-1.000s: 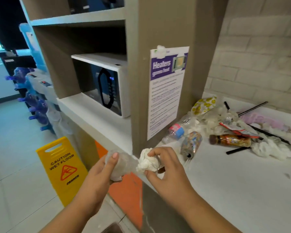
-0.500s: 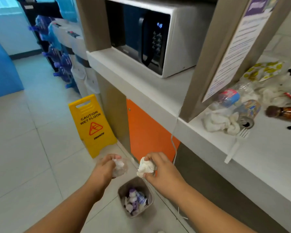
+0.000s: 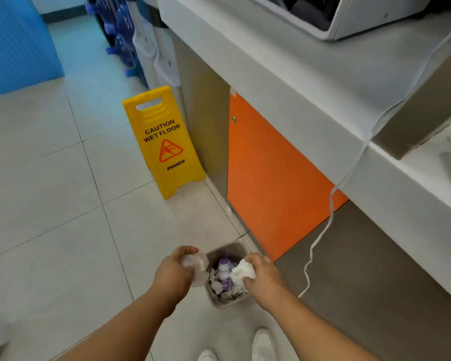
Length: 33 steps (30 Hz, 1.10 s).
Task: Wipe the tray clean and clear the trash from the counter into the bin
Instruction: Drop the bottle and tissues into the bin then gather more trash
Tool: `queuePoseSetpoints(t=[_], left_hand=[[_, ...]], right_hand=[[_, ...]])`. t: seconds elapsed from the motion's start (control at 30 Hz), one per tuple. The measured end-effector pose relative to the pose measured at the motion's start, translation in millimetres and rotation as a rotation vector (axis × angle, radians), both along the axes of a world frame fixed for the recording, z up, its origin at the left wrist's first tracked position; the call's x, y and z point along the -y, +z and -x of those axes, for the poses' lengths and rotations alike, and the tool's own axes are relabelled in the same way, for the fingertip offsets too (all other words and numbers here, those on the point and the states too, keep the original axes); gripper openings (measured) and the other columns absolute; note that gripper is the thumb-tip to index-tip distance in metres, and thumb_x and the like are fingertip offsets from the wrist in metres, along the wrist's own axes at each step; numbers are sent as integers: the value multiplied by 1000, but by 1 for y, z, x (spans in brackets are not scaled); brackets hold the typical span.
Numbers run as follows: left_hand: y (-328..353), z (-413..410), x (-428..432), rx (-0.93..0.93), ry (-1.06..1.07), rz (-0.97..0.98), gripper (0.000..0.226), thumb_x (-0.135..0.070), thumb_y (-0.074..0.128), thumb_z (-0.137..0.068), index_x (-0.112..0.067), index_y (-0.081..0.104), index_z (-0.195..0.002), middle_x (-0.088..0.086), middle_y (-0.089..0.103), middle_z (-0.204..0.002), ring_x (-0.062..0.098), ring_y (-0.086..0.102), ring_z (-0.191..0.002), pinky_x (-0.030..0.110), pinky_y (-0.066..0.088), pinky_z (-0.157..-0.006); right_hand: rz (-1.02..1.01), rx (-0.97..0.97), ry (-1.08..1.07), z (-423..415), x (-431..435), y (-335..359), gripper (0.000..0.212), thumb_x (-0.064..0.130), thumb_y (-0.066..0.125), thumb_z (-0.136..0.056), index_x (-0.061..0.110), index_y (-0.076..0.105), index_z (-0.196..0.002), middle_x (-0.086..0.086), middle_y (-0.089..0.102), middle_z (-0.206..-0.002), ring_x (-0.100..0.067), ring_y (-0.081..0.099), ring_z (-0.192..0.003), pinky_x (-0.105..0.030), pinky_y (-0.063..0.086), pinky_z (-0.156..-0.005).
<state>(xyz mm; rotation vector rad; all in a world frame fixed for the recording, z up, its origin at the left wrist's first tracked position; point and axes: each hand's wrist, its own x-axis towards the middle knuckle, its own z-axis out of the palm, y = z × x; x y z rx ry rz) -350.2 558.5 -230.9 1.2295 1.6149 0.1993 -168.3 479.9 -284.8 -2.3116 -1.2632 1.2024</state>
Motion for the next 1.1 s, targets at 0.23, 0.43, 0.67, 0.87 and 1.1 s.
queuePoseSetpoints(t=[0.23,0.43,0.67,0.87,1.1], left_hand=[[-60,-10,6,-26,62,72,35,-7,47,-85,-33,50,-108,-1,57,-95,22,59,-83,28,49,-62],[-90,-29,10,-120,-15,74,33,-8,50,-84,-27,55,-110,7,61,-106,26,59,-92,32,52,-74],[-119,-43,3,-217,-118,79,53,-8,59,-83,-17,48,-133,14,54,-128,31,56,-109,35,48,-89],[-129,-53,0,-249,-191,111,45,-14,51,-91,-11,45,-135,12,56,-129,28,55,-115,32,44,-93],[-121,-48,-1,-173,-156,121,45,-14,51,-90,-14,46,-135,7,55,-133,27,56,-115,39,45,-100]], right_hand=[[77,-32,-40,-13,12,-46,31,18,55,-88,27,53,-118,1,47,-124,-17,53,-93,-25,42,-78],[91,-116,-82,-26,39,-63,20,17,56,-89,34,54,-100,8,52,-111,-9,55,-90,-21,44,-83],[48,-185,-184,-40,46,-70,22,11,53,-90,31,57,-97,11,55,-103,4,50,-76,-14,40,-72],[10,-216,-215,-43,42,-71,30,6,50,-91,35,56,-89,14,52,-95,2,51,-75,-11,40,-69],[-12,-220,-251,-40,37,-61,36,6,47,-90,39,57,-81,15,56,-94,-3,55,-82,-19,46,-73]])
